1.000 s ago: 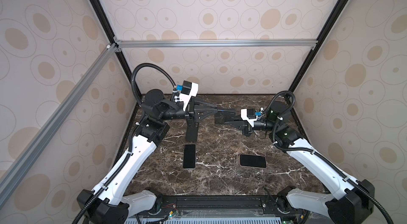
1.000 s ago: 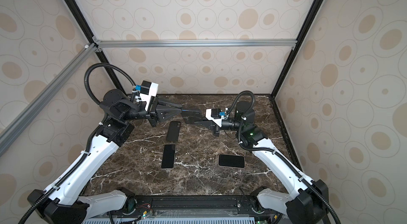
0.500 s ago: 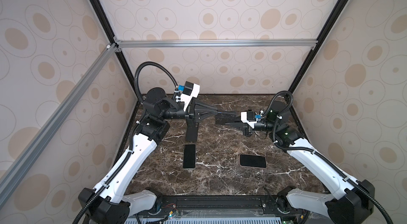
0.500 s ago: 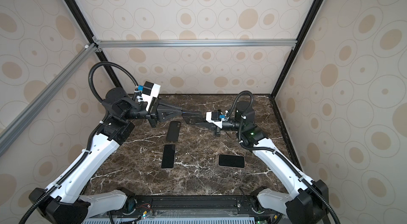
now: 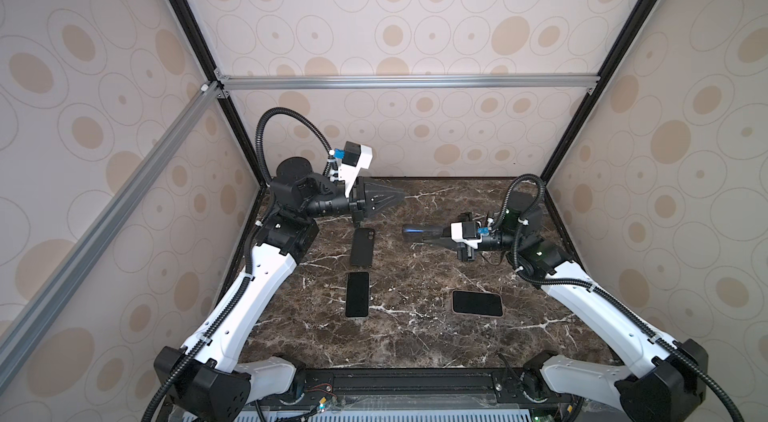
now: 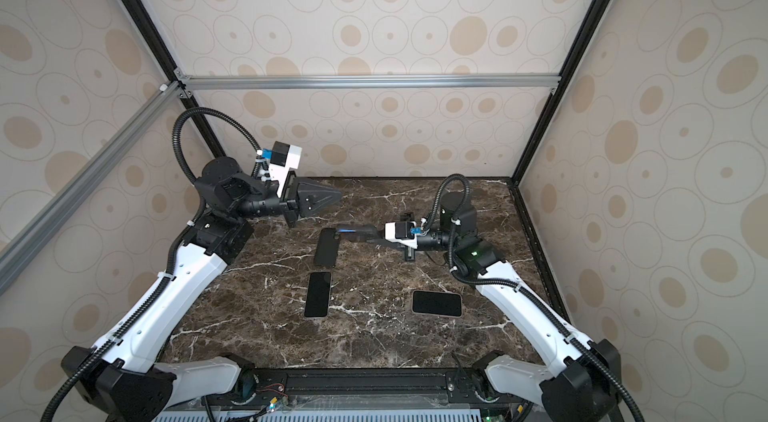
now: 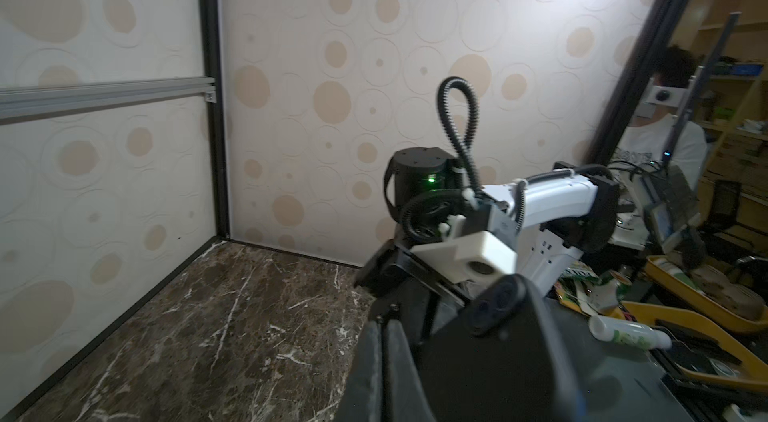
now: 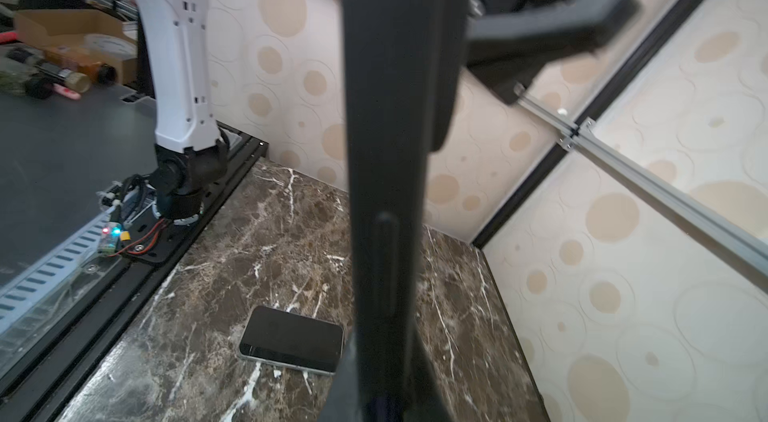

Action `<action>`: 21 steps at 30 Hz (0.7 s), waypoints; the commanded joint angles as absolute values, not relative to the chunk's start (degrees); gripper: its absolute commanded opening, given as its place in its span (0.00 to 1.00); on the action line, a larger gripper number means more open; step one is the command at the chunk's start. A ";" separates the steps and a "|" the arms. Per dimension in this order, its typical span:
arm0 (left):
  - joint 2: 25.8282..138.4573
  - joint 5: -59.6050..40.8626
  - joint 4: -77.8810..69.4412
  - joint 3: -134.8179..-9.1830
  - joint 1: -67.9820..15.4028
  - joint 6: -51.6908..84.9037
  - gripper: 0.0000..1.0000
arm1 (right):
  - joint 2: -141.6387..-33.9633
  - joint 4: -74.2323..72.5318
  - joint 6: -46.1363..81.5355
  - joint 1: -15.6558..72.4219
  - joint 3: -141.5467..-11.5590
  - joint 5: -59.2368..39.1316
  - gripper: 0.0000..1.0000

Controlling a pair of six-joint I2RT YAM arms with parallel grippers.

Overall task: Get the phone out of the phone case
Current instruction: 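Close the left gripper on the black phone's edge while the right gripper holds it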

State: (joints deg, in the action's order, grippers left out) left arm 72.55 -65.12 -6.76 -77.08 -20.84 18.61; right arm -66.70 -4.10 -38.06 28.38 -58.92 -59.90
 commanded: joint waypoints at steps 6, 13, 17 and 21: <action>71.82 -57.69 -5.12 -78.63 -20.30 15.56 0.00 | -63.91 -4.75 -41.20 28.94 -60.20 -59.74 0.00; 61.66 -45.50 -10.02 -71.08 -21.49 6.56 0.19 | -61.89 -11.54 -25.49 28.95 -56.56 -41.94 0.00; 57.96 -36.67 -10.06 -67.66 -27.30 -0.46 0.22 | -61.82 -12.24 -19.86 28.88 -56.42 -34.72 0.00; 55.70 -28.25 -12.49 -63.57 -35.48 -8.93 0.18 | -61.88 -16.63 -15.89 28.95 -55.17 -32.78 0.00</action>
State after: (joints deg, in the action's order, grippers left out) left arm 56.10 -36.84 -10.20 -65.34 -31.77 0.54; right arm -63.42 -9.21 -21.12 28.82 -55.99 -36.62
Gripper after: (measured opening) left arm 0.191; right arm 0.109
